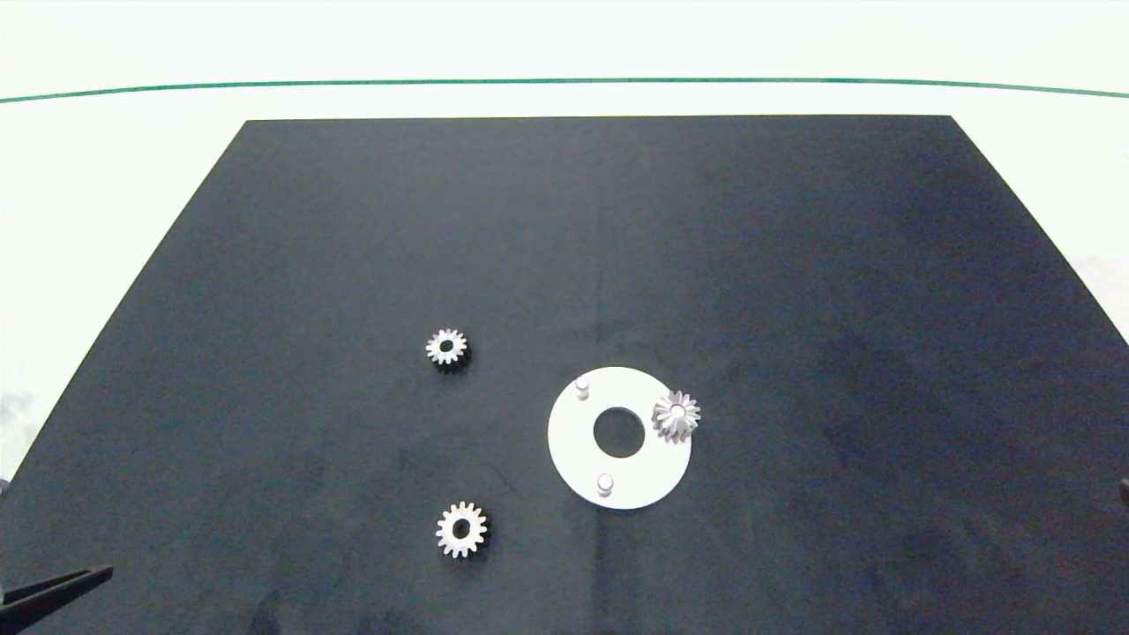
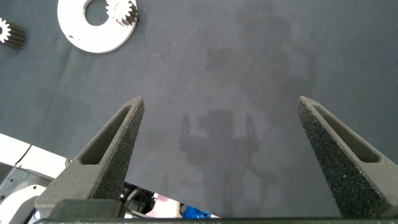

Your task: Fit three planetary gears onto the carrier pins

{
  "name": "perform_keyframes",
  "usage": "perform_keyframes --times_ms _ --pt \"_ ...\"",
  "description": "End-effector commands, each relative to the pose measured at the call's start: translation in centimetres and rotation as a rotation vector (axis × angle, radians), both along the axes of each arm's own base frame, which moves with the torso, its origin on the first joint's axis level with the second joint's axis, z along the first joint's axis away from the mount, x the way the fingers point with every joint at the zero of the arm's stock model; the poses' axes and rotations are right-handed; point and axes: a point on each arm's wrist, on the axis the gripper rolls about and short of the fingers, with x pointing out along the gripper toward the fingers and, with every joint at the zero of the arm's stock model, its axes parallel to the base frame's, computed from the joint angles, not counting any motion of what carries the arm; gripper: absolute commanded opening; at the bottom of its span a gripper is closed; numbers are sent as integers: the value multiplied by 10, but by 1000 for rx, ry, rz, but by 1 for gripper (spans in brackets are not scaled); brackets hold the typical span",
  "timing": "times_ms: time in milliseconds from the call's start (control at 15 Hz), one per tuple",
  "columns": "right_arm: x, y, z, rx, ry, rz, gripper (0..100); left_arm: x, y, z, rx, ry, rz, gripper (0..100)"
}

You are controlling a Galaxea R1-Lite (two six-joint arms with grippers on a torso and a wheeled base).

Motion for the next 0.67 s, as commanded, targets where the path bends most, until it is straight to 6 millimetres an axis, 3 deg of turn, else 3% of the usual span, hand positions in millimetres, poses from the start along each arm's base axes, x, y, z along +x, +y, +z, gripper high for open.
perform_keyframes --times_ms 67,333,667 --pt "-1 -1 0 -2 1 -2 100 1 -2 -2 6 12 -51 100" --pt "-2 -2 0 3 -2 -3 100 5 -8 1 31 -14 -152 100" --pt "-4 -4 1 11 -10 -6 100 28 -22 7 25 -27 -246 100"
